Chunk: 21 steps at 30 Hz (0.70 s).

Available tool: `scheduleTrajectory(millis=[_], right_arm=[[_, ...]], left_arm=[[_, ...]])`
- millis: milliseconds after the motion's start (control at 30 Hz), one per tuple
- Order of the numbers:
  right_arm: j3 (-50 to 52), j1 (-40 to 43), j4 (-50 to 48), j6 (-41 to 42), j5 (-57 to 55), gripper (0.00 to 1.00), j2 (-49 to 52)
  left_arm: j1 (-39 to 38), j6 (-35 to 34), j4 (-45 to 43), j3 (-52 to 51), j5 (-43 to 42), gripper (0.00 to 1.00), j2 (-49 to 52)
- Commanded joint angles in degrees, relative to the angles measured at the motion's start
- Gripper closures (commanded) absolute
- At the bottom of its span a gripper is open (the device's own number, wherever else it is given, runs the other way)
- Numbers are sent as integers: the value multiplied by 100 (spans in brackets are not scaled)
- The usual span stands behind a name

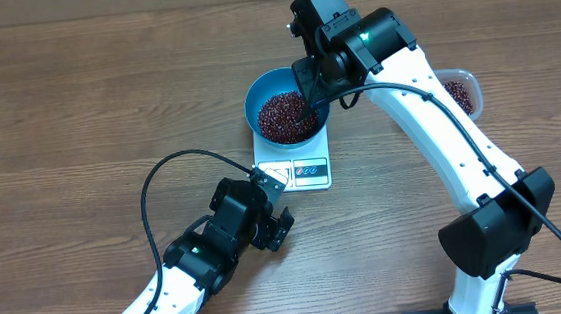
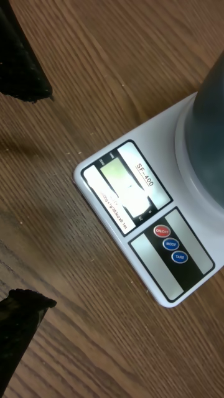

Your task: Scoop item into bowl and weigh 150g on scale

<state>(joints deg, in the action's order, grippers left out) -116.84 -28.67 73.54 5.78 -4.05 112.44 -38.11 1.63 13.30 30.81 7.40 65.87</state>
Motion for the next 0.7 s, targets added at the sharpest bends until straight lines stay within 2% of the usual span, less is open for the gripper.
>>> scheduleTrajectory(millis=[0,667], right_arm=[[-173,-48,-15,22,-83,96,-197],[-173,-59,48,107,-98,96,-197]], left_arm=[[22,-33,-4,133,66,1,4],[22,-35,2,133,66,0,7]])
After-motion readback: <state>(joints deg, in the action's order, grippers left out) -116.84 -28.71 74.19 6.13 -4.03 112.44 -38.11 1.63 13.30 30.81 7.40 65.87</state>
